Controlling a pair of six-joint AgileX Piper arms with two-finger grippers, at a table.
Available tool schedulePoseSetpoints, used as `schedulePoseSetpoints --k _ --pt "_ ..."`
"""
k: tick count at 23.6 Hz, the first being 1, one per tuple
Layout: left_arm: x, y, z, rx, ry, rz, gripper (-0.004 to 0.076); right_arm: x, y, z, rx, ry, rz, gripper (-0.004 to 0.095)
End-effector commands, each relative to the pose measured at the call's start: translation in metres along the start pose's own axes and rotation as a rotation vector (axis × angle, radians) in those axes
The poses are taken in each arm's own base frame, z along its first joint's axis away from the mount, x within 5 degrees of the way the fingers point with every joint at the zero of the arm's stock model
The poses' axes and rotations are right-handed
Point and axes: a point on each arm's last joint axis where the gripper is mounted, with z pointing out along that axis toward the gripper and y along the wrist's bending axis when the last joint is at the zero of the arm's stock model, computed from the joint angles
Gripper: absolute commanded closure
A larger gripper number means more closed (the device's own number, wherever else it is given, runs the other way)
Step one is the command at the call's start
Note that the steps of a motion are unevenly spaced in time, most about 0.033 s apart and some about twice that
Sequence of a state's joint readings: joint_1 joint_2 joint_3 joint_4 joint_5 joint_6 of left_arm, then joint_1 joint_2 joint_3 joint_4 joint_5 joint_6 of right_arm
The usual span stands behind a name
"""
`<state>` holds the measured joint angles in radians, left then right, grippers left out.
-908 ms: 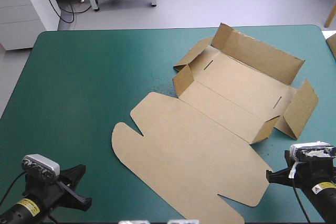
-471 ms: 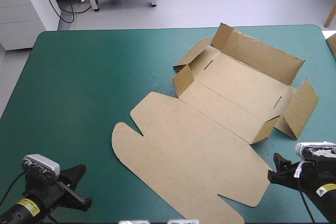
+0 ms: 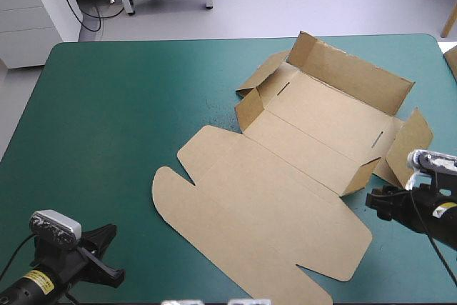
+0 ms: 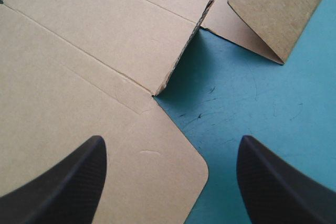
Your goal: Fold the box
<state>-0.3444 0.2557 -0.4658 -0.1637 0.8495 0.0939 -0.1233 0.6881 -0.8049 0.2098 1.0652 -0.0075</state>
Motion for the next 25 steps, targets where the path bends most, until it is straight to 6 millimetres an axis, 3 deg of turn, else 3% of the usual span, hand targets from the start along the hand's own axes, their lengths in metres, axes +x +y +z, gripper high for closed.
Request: schedulePoseSetpoints --k 1,10,11,21,23,25 --pt "-0.012 -0.002 -0.003 0.016 -0.076 -0.015 0.0731 -0.024 0.002 0.008 -0.015 0.001 0.04 0.0284" --pt "-0.012 -0.002 -0.003 0.016 -0.076 -0.015 0.0731 -0.052 0.001 0.063 -0.066 0.074 0.203 0.0284" --pt "-0.012 -0.002 -0.003 0.016 -0.076 -0.015 0.0731 -0.057 0.0 0.077 -0.083 0.084 0.242 0.0284" --pt "-0.012 -0.001 -0.003 0.008 -0.075 -0.007 0.0731 -0.061 -0.017 0.163 -0.021 0.253 0.375 0.0335" --pt "-0.012 -0.001 -0.003 0.007 -0.075 -0.006 0.0731 -0.06 -0.018 0.173 -0.018 0.281 0.39 0.0335" --pt "-0.012 -0.001 -0.003 0.005 -0.075 -0.005 0.0731 -0.062 -0.019 0.179 -0.018 0.298 0.374 0.0398"
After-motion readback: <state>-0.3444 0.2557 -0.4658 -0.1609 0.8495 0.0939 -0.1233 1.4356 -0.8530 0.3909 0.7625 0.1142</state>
